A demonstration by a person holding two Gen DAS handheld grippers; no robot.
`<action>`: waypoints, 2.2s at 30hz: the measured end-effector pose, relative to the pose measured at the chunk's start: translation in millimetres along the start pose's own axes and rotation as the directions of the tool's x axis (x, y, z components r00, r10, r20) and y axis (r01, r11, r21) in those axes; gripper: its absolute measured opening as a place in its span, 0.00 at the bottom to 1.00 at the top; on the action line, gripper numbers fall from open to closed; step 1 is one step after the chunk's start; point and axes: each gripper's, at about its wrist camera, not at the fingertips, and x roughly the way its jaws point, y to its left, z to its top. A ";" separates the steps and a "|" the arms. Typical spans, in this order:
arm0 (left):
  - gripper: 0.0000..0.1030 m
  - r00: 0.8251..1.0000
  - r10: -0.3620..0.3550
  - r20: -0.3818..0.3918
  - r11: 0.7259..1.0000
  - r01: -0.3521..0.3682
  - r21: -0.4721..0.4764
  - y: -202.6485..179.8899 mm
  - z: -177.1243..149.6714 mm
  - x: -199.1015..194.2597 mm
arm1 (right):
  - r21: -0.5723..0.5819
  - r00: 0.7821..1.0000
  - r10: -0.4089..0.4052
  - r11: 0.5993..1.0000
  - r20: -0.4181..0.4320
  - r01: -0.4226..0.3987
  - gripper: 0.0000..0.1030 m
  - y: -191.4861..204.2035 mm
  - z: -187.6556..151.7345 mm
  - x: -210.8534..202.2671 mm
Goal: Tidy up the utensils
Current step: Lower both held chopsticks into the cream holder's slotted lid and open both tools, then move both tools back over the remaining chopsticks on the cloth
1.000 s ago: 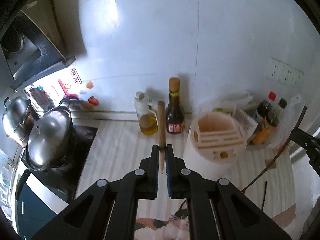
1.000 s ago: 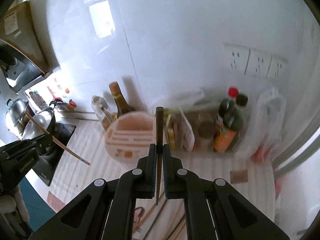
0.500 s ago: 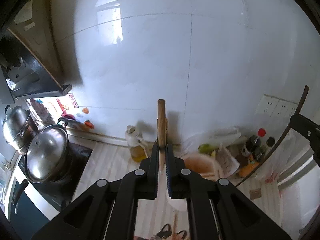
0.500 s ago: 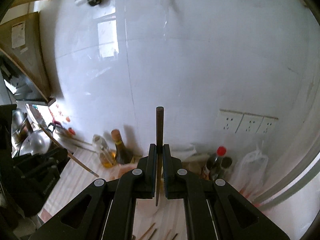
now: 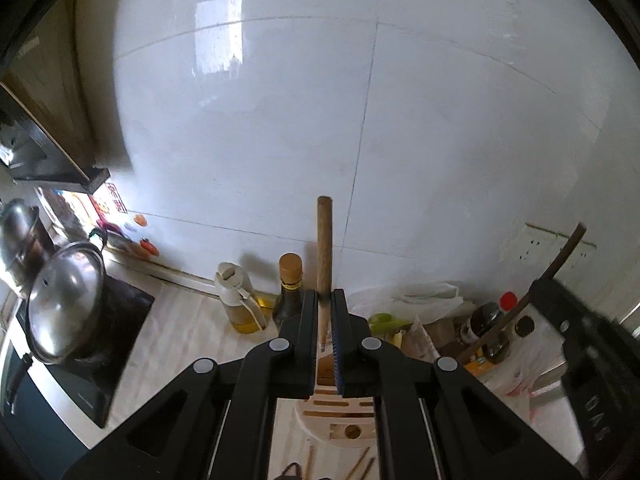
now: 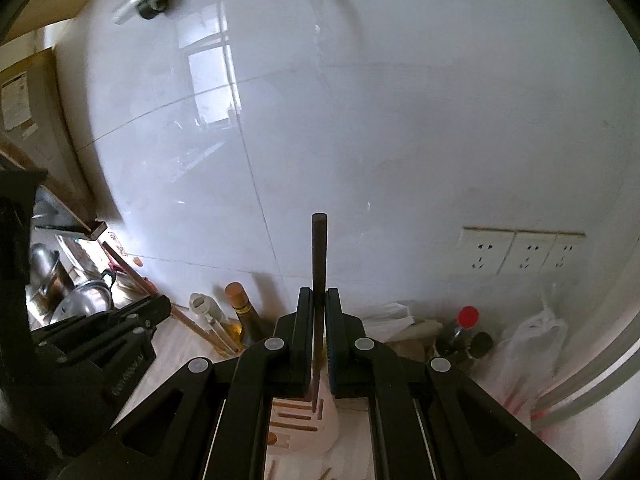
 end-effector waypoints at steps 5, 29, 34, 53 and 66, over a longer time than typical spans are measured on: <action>0.04 1.000 0.004 -0.023 1.000 -0.005 -0.019 -3.4 3.9 13.8 | 0.042 1.000 0.019 0.999 -0.009 -0.018 0.06 -8.1 -2.2 20.5; 0.04 0.993 -0.084 -0.088 0.994 0.078 -0.074 3.1 8.7 32.8 | 0.100 0.998 0.065 0.993 -0.028 -0.062 0.05 -17.4 -10.4 60.6; 0.04 0.989 -0.089 -0.119 0.995 0.082 -0.064 7.2 -0.3 39.3 | 0.103 0.997 0.071 0.992 -0.037 -0.067 0.06 -16.0 -13.3 66.7; 0.07 0.967 -0.145 -0.208 0.989 0.147 -0.006 4.0 -16.5 84.4 | 0.093 0.992 0.113 0.990 -0.058 -0.107 0.07 -14.8 -27.6 91.3; 1.00 0.994 -0.105 -0.027 0.994 0.105 0.000 36.1 -10.9 33.8 | 0.159 0.996 0.068 0.985 -0.051 -0.059 0.75 -42.7 -42.7 49.7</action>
